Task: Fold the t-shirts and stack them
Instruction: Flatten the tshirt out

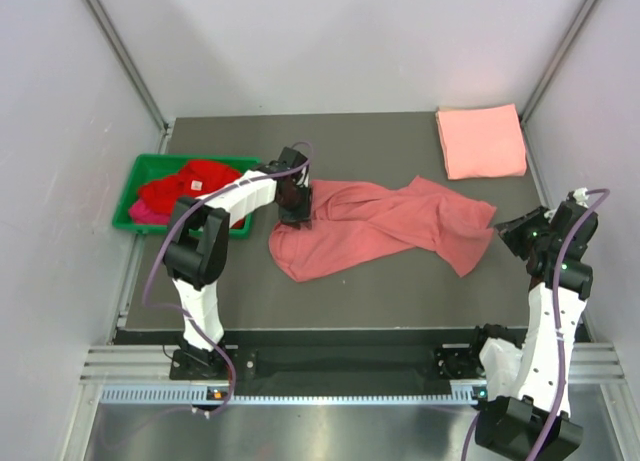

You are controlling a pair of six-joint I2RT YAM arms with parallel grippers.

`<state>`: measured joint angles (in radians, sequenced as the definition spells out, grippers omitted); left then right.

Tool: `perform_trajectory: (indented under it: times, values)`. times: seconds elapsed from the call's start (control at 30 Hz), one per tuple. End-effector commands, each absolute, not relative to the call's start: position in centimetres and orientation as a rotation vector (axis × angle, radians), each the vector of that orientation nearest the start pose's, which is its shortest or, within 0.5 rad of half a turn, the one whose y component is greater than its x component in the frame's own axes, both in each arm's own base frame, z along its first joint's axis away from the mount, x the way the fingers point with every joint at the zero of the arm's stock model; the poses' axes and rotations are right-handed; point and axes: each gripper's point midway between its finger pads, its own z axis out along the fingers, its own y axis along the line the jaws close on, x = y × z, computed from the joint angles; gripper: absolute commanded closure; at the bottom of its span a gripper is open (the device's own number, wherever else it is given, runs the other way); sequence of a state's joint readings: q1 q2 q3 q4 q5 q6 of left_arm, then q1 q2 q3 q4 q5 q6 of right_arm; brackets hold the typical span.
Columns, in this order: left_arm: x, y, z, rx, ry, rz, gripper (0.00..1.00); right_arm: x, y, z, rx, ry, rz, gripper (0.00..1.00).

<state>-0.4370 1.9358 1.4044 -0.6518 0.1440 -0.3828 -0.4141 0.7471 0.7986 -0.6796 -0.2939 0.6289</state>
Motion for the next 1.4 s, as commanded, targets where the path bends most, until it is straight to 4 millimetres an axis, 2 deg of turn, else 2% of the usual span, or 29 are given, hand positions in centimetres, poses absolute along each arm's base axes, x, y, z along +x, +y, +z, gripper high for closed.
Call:
perform_trajectory:
  times: [0.0, 0.43, 0.63, 0.77, 1.0, 1.1, 1.13, 1.17, 1.27, 1.37]
  values:
    - [37.0, -19.8, 4.5, 0.095, 2.764, -0.318, 0.59, 25.4, -2.6, 22.6, 0.889, 1.929, 0.455, 1.00]
    - [38.6, -20.0, 2.7, 0.123, 2.757, -0.347, 0.62, 25.4, -2.9, 22.6, 0.897, 1.932, 0.434, 1.00]
    - [38.8, -20.8, 3.3, 0.162, 2.730, -0.413, 0.64, 25.4, -3.0, 22.6, 0.900, 1.927, 0.429, 1.00]
    - [38.9, -21.3, 3.8, 0.165, 2.723, -0.446, 0.69, 25.5, -3.1, 22.5, 0.903, 1.926, 0.428, 1.00]
    - [39.0, -21.0, 2.6, 0.161, 2.745, -0.415, 0.70, 25.5, -3.1, 22.4, 0.903, 1.925, 0.429, 1.00]
    - [39.0, -21.1, 2.7, 0.167, 2.745, -0.422, 0.87, 25.5, -3.1, 22.1, 0.909, 1.927, 0.424, 1.00]
    - [39.1, -21.2, 3.2, 0.168, 2.744, -0.426, 0.99, 25.4, -3.2, 22.1, 0.911, 1.929, 0.423, 1.00]
    - [39.1, -21.2, 3.8, 0.165, 2.743, -0.425, 1.00, 25.5, -3.3, 21.9, 0.920, 1.932, 0.413, 1.00]
    - [39.5, -21.1, 7.5, 0.134, 2.704, -0.413, 1.00, 25.9, -4.2, 21.4, 0.956, 1.935, 0.374, 1.00]
    - [40.2, -21.0, 14.0, 0.092, 2.595, -0.424, 1.00, 26.9, -5.7, 22.2, 1.004, 1.906, 0.317, 1.00]
